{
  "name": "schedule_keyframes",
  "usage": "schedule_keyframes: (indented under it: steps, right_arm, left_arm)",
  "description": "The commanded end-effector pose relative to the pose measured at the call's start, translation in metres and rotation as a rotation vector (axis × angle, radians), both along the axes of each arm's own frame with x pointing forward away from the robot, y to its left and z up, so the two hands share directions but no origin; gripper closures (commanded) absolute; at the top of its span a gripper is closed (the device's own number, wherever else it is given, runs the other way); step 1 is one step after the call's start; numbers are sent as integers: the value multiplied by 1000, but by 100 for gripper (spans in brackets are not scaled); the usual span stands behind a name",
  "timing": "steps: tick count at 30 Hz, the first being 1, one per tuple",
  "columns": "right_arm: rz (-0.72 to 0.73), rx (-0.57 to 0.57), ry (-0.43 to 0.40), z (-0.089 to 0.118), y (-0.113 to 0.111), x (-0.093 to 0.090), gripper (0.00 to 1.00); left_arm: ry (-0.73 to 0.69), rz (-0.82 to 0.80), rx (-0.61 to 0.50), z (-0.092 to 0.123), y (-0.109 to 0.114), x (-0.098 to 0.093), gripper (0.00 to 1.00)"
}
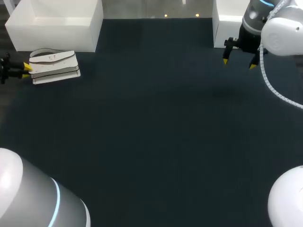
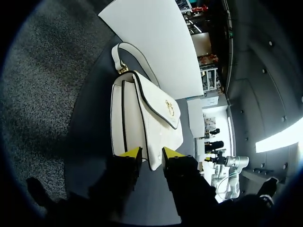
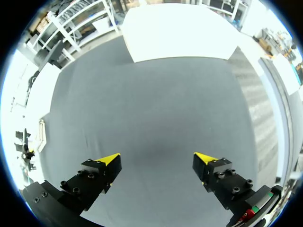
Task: Pick up the bag, open it, inspect its contents, close it, and place it on the opposite side
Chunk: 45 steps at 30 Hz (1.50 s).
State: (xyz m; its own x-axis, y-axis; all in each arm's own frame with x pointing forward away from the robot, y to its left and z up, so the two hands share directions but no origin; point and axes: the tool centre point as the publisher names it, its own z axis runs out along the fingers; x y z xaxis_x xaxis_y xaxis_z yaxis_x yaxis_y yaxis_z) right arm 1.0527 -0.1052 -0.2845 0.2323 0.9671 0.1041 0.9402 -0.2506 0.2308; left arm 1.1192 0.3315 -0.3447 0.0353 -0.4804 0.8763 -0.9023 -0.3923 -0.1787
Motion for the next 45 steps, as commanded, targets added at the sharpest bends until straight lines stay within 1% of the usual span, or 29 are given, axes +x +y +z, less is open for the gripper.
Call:
schedule_keyframes:
  steps: [1,2,4,5,13,20,30,32,33,36,38,39,40,45]
  right_arm:
    - [-2,-3,1,0,1,0,0]
    - [-2,-3,1,0,1,0,0]
    - [-2,-3,1,0,1,0,0]
    - [-2,-3,1,0,1,0,0]
    - [-2,-3,1,0,1,0,0]
    - [-2,-3,1,0,1,0,0]
    - [-2,-3,1,0,1,0,0]
    - [-2,-3,1,0,1,0,0]
    - [-2,-3,1,0,1,0,0]
    - [-2,-3,1,0,1,0,0]
    - [-2,-3,1,0,1,0,0]
    - [-2,-3,1,0,1,0,0]
    - [-2,-3,1,0,1,0,0]
    - [-2,-3,1,0,1,0,0]
  left_arm:
    - [308,-561,-33,-1,3,5,79]
    - [310,-558,-33,-1,3,6,84]
    - [316,-555,-30,0,1,6,97]
    - [323,-552,-26,0,1,6,100]
    - [359,-511,5,2,2,10,100]
    - [384,-489,21,5,10,26,100]
    - [426,-459,38,4,22,42,100]
    - [429,-455,38,4,24,44,96]
    - [429,-452,38,4,24,44,93]
    - [426,-443,39,5,25,45,92]
    - [423,-440,41,6,24,46,86]
    - [421,-439,41,6,24,46,79]
    - [420,-437,42,6,24,46,75]
    - [421,-426,54,7,24,47,67]
